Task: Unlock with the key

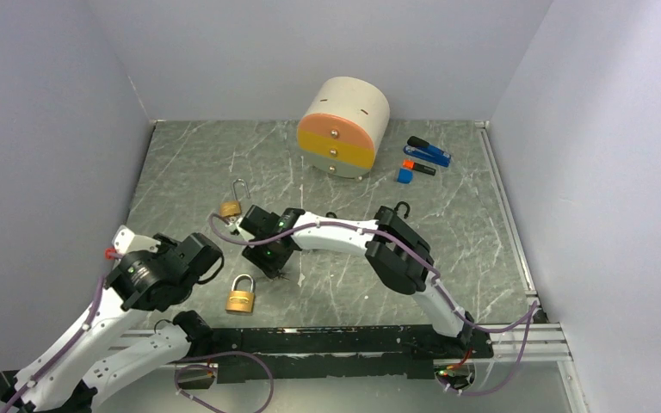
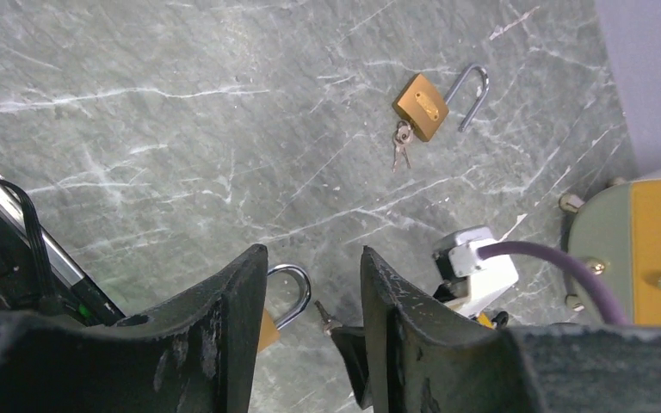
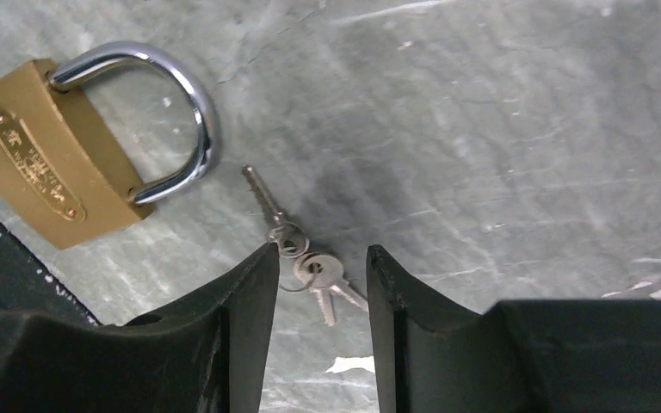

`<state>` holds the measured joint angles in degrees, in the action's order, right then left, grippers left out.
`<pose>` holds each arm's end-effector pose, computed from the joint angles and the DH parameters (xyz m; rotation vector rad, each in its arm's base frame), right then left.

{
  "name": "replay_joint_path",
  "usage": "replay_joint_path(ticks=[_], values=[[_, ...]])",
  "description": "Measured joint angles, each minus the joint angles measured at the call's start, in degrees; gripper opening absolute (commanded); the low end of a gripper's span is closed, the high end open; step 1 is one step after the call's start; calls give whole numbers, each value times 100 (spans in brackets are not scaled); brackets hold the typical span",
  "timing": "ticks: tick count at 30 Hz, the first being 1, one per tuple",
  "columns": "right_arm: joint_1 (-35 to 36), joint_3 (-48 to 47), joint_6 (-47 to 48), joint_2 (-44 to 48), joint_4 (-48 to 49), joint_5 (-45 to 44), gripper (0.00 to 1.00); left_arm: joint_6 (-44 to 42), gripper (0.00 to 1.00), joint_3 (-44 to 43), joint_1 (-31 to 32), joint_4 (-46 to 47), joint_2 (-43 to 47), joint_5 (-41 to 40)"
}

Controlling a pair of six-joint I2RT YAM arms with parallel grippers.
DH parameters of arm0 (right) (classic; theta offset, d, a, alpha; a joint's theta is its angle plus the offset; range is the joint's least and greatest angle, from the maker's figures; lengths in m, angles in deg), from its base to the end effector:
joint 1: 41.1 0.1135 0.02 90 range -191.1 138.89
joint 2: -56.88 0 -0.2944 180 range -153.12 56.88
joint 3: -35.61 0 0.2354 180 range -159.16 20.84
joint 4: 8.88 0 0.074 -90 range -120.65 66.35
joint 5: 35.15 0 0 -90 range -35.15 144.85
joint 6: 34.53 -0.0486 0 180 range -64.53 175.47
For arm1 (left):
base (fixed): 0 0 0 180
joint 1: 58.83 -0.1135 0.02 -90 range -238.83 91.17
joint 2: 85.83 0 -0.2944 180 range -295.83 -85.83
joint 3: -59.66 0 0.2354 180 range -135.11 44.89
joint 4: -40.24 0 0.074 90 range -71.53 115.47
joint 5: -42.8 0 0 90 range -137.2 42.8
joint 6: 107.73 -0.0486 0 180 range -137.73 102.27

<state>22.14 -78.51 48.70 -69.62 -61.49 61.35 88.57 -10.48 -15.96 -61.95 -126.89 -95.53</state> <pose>0.2097 0.4282 0.1889 -1.3594 2.4568 0.4878 0.0501 0.0030 0.3196 -1.3137 1.8400 -0.0538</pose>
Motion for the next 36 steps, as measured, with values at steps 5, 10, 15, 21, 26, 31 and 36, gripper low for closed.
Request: replay_joint_path(ticks=[5,10,15,21,26,31,36], values=[[151,-76,195,-57,-254,-31,44,4,49,0,0,-74,350,-111],[212,-118,289,-83,-326,-107,46,66,50,22,0,-105,564,-109],[245,-118,389,-83,-332,-96,46,94,51,44,0,-138,654,-101],[330,-107,533,-87,-424,-114,26,87,52,44,0,-140,710,-101],[341,-103,476,-92,-431,-251,9,66,54,39,0,-142,728,-81],[337,85,337,11,-269,-385,0,-74,56,42,0,-136,844,70],[214,767,129,463,-20,-238,0,-280,55,133,-4,33,979,245]])
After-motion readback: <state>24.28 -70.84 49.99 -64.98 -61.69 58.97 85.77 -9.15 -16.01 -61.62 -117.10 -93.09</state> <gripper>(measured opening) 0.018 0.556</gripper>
